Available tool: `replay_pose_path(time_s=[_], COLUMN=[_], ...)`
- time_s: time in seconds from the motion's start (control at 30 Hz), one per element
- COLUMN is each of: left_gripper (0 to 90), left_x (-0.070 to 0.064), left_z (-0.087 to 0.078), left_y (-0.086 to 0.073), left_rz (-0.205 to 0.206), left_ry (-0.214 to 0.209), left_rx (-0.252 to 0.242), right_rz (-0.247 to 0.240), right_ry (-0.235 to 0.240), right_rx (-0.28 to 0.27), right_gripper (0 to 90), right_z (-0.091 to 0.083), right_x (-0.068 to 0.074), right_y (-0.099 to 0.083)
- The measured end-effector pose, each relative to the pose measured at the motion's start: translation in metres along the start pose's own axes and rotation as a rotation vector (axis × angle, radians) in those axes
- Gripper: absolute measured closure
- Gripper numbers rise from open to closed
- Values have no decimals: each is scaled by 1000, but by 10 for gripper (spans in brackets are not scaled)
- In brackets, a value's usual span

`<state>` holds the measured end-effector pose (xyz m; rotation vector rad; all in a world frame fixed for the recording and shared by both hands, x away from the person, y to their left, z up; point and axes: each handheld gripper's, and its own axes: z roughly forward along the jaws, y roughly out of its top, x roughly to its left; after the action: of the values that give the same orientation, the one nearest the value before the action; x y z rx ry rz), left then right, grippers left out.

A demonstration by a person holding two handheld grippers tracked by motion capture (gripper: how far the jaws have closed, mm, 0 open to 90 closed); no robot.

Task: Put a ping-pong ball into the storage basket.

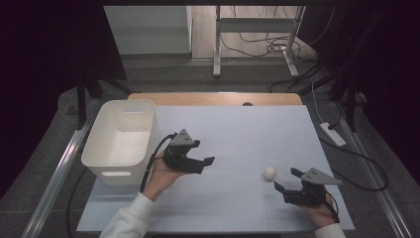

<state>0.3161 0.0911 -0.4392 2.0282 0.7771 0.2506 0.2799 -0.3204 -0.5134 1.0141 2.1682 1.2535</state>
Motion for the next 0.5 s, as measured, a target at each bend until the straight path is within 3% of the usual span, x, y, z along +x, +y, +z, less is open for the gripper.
replay_pose_path(time_s=[0.5], left_gripper=[210], left_x=[-6], left_z=[19], left_y=[0], left_rz=[30], left_ry=[-12], left_rx=[41], right_rz=[0], right_ry=[2], right_rx=[-4], right_gripper=[160], right_z=[0], right_x=[0], right_y=[0])
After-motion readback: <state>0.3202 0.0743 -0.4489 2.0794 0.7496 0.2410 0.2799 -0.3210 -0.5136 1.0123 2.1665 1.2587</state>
